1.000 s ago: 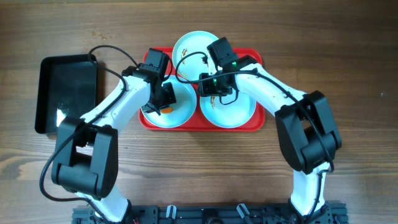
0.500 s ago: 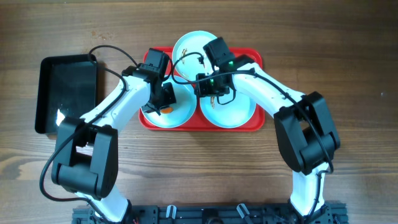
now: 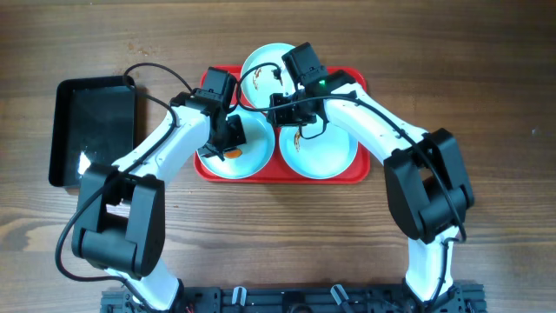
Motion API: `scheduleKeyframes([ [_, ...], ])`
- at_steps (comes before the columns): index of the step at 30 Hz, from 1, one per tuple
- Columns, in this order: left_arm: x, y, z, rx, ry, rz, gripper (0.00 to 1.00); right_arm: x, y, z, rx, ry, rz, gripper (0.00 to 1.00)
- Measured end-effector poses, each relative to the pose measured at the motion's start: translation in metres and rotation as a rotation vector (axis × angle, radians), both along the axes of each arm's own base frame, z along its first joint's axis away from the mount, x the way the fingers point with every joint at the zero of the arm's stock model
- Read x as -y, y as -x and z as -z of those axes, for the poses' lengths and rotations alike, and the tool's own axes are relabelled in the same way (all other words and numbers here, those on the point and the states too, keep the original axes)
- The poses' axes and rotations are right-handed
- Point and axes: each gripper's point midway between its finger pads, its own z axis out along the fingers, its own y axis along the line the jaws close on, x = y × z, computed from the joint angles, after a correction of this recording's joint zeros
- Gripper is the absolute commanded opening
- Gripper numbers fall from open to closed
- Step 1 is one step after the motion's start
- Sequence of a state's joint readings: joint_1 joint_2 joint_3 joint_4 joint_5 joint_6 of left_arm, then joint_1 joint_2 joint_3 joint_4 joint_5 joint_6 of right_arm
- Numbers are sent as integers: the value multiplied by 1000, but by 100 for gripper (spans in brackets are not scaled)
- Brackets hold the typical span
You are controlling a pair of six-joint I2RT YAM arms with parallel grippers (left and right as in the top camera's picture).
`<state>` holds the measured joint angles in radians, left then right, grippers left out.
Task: Clean dirty plates on tray and stack at the side
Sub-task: 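Hold the plate with the right gripper while wiping it with the sponge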
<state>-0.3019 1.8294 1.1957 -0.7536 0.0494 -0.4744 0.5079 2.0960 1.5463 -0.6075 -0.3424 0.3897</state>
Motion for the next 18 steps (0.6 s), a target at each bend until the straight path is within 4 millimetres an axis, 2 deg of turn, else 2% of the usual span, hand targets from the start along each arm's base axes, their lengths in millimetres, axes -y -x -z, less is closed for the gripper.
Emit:
scheduleKeyframes([
  [6,0,0,0,0,0,0,4,2,5,22,-49,25,3,26],
  [13,0,0,0,0,0,0,4,18,11,31,-81,105,33,22],
  [18,0,0,0,1,0,0,4,23,12,33,-82,133,37,25],
])
